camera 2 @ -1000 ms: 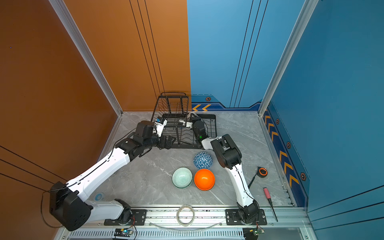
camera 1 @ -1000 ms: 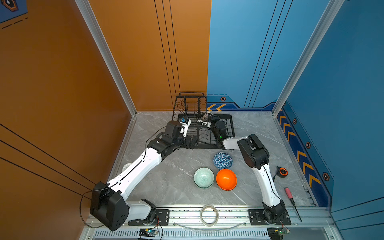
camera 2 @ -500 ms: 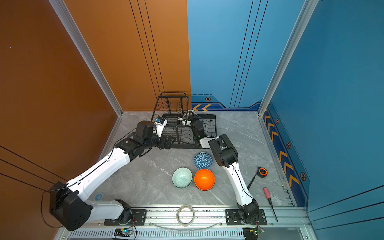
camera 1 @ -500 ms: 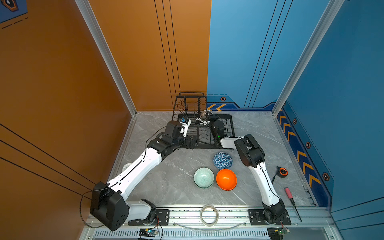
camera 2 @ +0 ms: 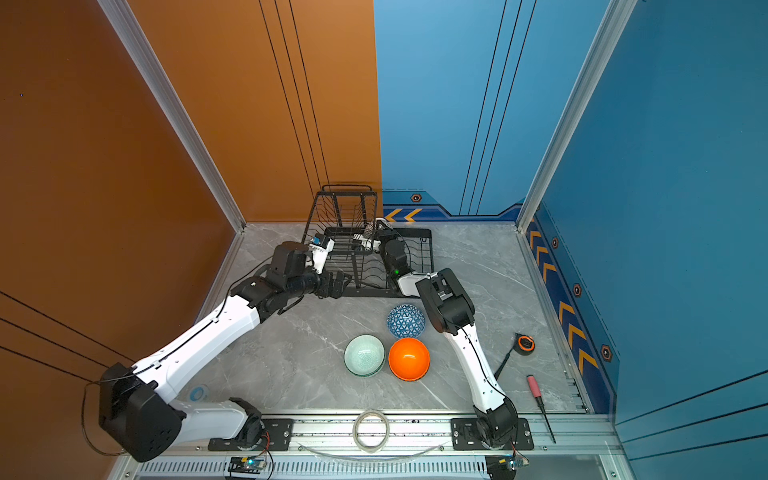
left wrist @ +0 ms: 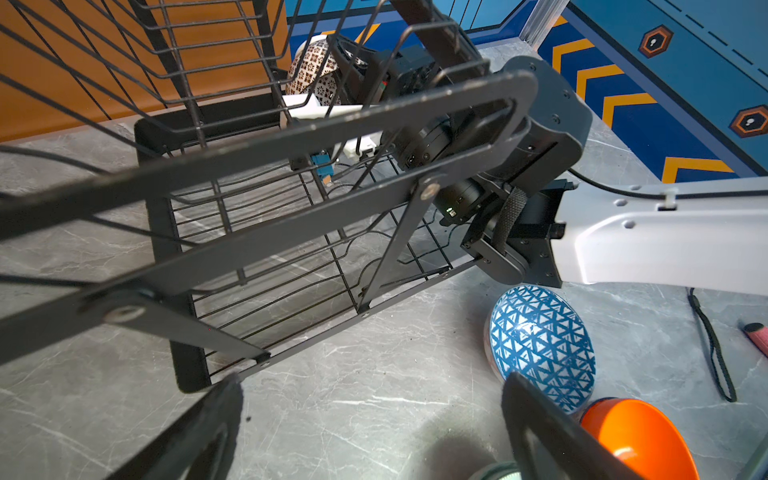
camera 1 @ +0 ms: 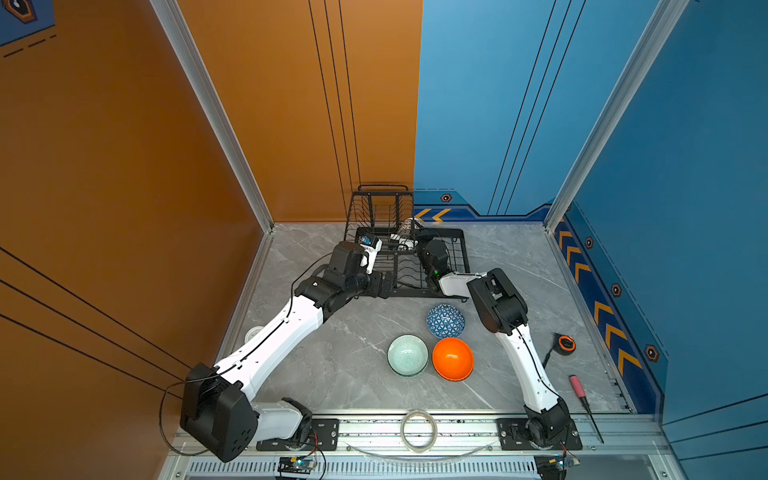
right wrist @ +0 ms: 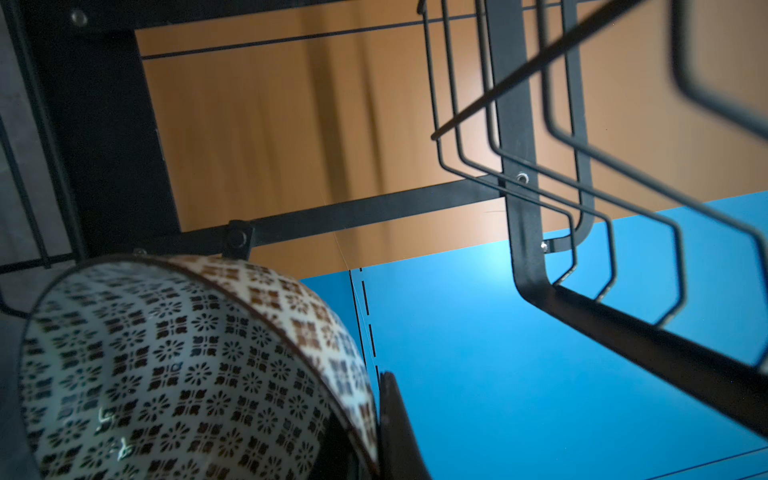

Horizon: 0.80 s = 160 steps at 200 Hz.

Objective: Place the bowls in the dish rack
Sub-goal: 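Lower the patterned bowl upright into the rack's wire slots with the right gripper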

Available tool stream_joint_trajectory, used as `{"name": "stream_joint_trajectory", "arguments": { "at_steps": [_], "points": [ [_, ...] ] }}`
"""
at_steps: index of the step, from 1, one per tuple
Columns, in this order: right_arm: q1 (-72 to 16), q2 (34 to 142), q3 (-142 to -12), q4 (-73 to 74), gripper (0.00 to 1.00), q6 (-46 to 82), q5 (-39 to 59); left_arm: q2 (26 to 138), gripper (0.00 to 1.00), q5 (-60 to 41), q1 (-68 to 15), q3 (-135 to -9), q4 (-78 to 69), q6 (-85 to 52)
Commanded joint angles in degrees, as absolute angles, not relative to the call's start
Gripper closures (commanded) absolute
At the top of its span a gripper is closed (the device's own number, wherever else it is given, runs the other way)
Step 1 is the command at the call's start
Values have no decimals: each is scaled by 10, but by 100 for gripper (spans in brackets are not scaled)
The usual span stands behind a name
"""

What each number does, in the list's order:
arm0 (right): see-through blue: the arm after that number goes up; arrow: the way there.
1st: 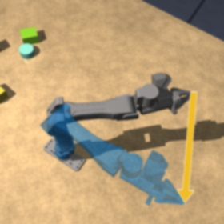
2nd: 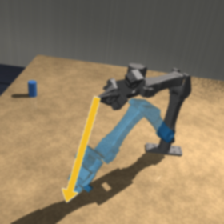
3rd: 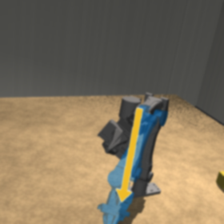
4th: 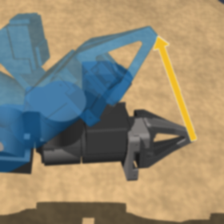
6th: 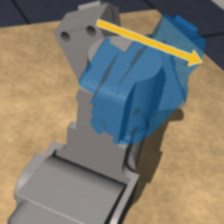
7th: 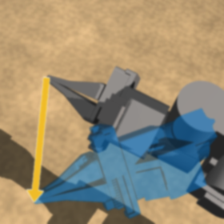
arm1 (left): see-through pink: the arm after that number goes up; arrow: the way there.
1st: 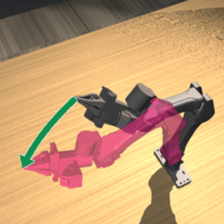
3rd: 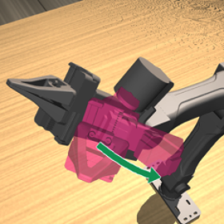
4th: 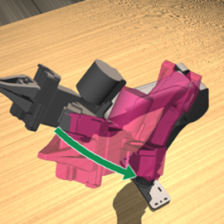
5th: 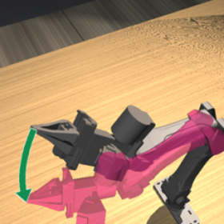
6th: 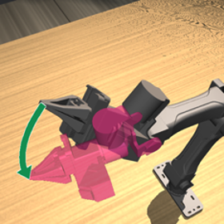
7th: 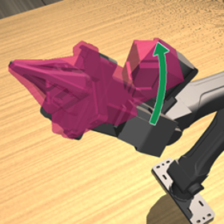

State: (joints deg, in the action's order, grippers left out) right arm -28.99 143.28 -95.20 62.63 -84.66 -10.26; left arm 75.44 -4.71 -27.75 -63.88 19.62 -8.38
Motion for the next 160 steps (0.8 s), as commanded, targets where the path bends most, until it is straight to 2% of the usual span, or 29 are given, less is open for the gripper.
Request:
{"name": "stream_joint_trajectory", "arguments": {
  "at_steps": [1,160],
  "points": [
    [-295,1438,-949,657,100,-844,-86,743,2,-42,-276,-631,208,-79],
    [-297,1427,-903,640,100,-850,-90,737,2,-47,-273,-627,208,-78]
  ]
}}
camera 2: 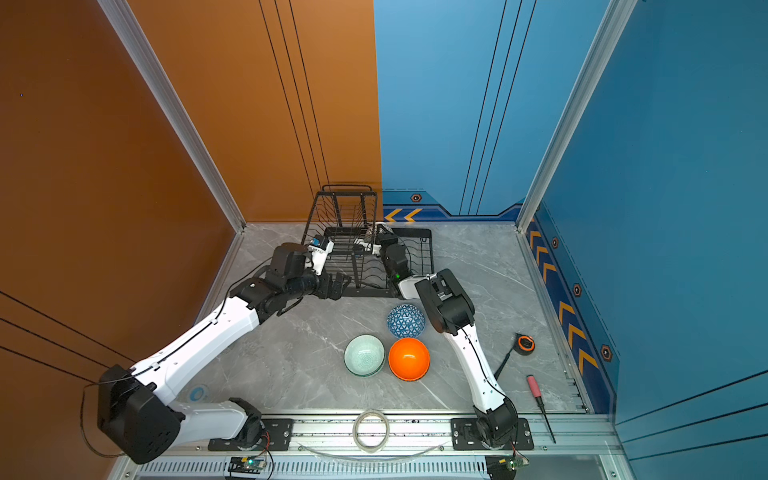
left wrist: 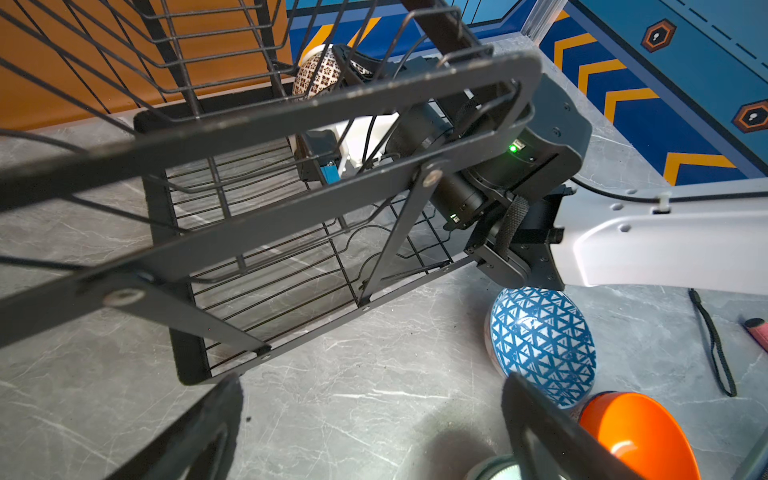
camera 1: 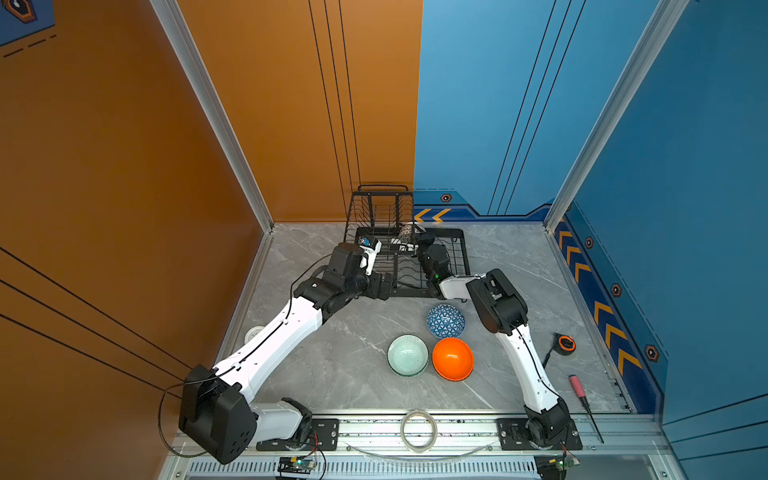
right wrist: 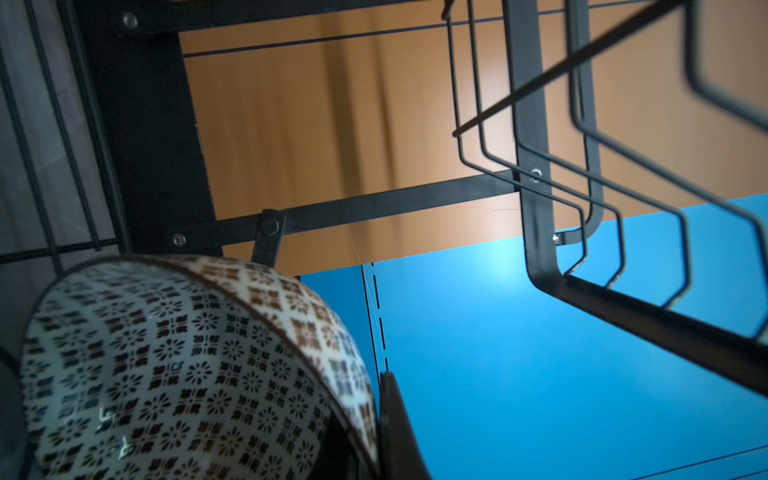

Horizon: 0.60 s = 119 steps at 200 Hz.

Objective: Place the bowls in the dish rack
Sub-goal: 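Lower the patterned bowl upright into the rack's wire slots with the right gripper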

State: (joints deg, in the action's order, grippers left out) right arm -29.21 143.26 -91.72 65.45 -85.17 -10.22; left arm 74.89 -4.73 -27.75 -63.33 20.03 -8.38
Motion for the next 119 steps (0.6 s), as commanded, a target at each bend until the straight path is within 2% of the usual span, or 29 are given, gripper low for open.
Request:
{"name": "stream_joint_trajectory", "arguments": {
  "at_steps": [1,119],
  "points": [
    [-297,1427,-903,639,100,-850,-90,737,2,-47,-273,-627,208,-77],
    [-303,1426,-903,592,100,-843,-74,722,2,-44,-263,-604,207,-78]
  ]
}}
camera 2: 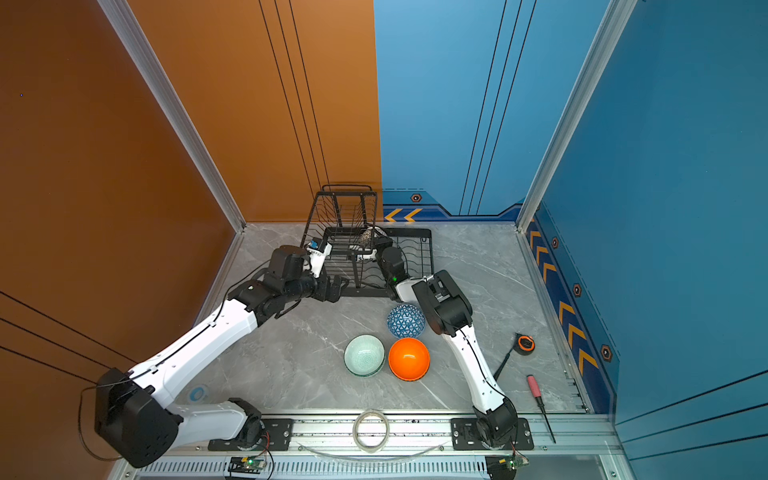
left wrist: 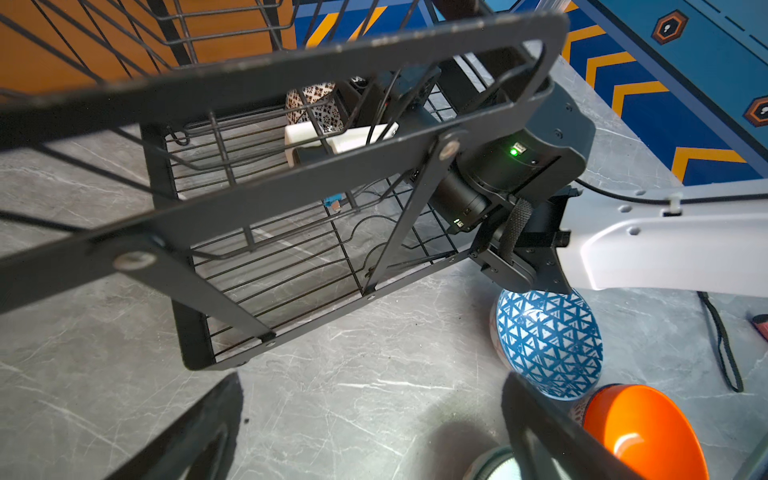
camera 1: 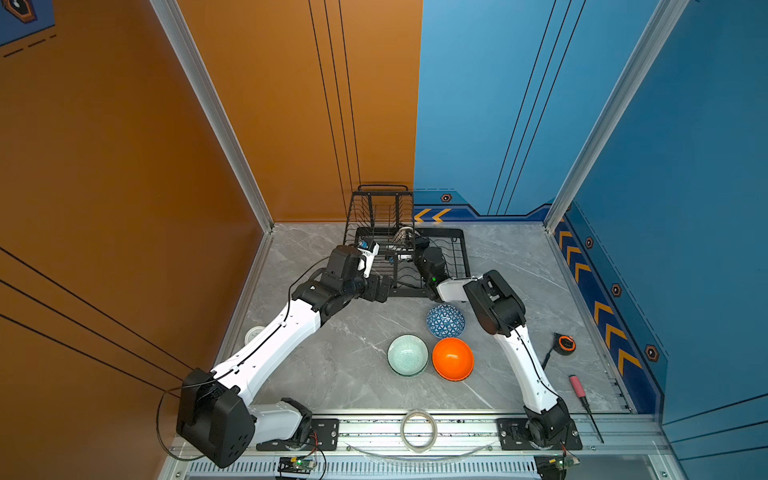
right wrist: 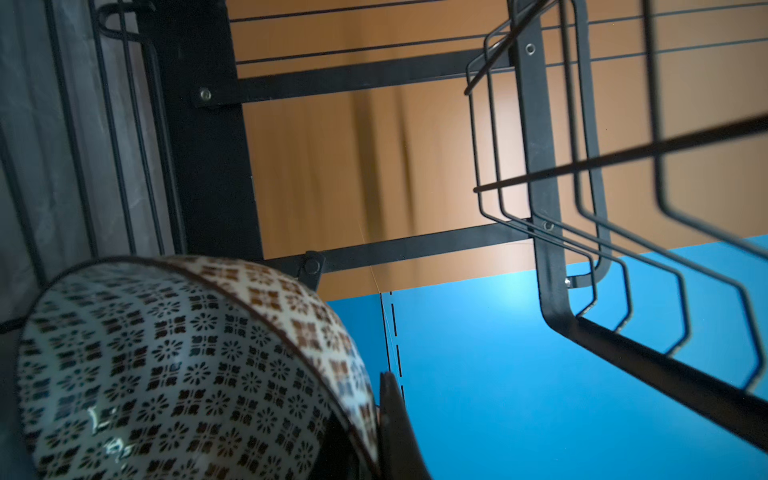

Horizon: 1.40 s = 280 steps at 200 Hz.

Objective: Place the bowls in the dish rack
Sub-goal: 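Lower the patterned bowl upright into the rack's wire slots with the right gripper, then open the right gripper and draw it back from the bowl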

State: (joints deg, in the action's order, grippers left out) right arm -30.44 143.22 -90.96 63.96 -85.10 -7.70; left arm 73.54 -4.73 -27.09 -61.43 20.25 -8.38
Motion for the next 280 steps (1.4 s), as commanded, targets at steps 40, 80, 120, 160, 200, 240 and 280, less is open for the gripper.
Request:
{"name": "stream_joint_trajectory", "arguments": {
  "at_steps": [40,80,120,160,200,240,280],
  "points": [
    [-302,1420,-900,583,100,-836,-78,723,2,-48,-261,-601,204,-79],
    [-298,1391,-880,556,100,-812,-90,725,2,-50,-259,-599,202,-80],
    [-293,1365,-859,534,100,-792,-87,726,2,-54,-258,-599,198,-82],
    [-293,1352,-853,540,100,-750,-92,725,2,-54,-258,-597,197,-82],
    [-292,1342,-854,512,95,-740,-103,722,2,-54,-258,-594,198,-83],
    [-293,1336,-852,499,82,-734,-110,719,2,-54,-258,-594,198,-85],
    [-293,1330,-851,501,76,-730,-112,717,2,-53,-259,-594,198,-85]
  ]
}}
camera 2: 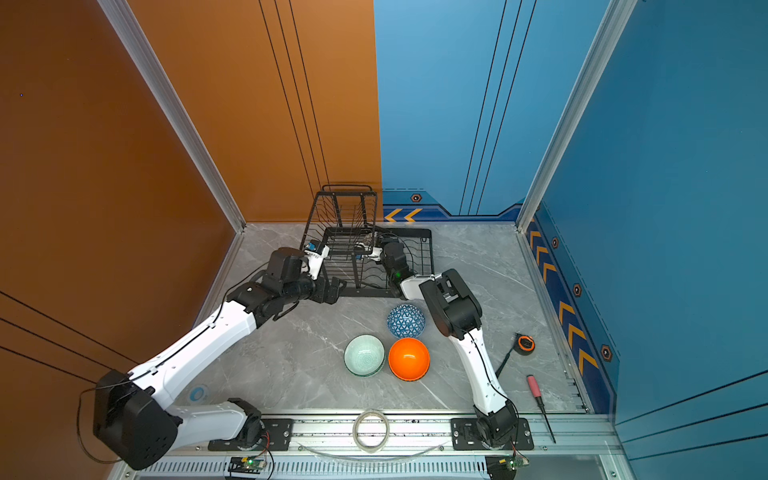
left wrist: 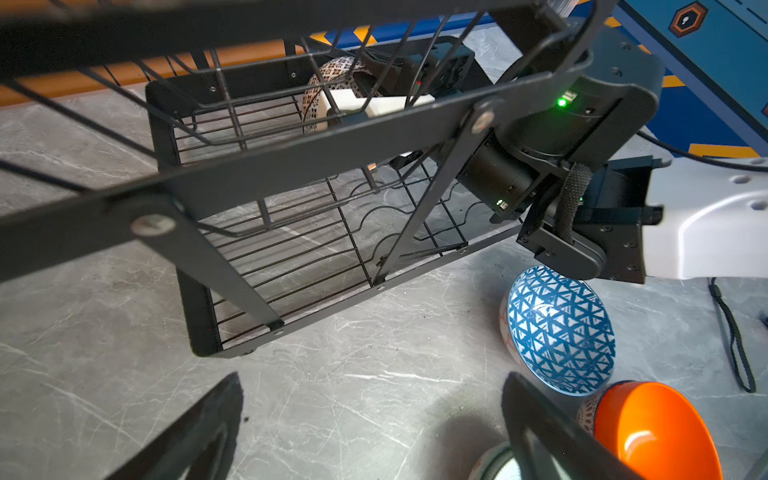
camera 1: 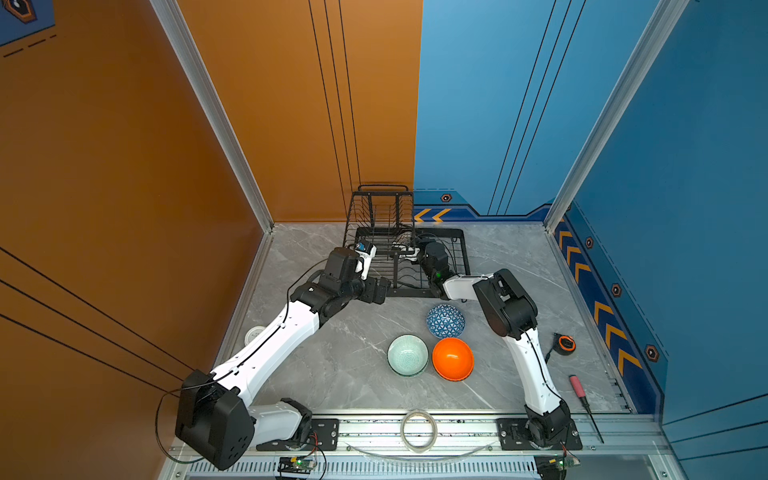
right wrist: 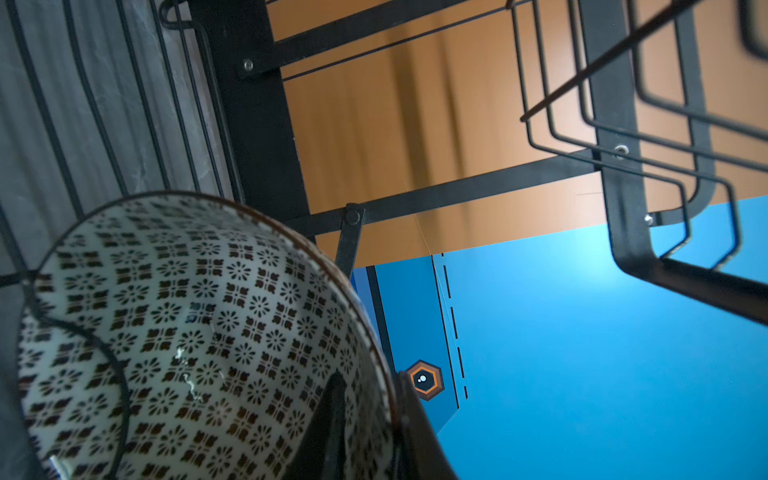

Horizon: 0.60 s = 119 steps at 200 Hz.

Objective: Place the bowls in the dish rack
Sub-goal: 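Open the right gripper and draw it back from the bowl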

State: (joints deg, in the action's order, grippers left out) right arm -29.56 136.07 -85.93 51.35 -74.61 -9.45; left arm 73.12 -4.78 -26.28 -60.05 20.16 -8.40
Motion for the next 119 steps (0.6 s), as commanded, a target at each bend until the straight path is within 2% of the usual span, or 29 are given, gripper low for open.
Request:
{"name": "stream_joint_trajectory", "arguments": {
  "at_steps": [1,45,59,83,92,119],
  "points": [
    [-293,1330,-850,501,76,-730,-112,717,2,-53,-259,-594,198,-85],
    [-294,1309,-836,499,65,-721,-112,712,2,-49,-258,-594,199,-87],
    [-293,1295,-825,496,55,-716,-111,712,2,-45,-258,-594,201,-87],
    [-293,1268,-802,489,26,-707,-110,709,2,-42,-258,-576,202,-86],
    [-293,1256,-791,484,18,-705,-110,708,2,-42,-258,-575,203,-87],
    [-294,1224,-754,480,11,-708,-120,701,2,-40,-258,-571,204,-87]
  ]
}}
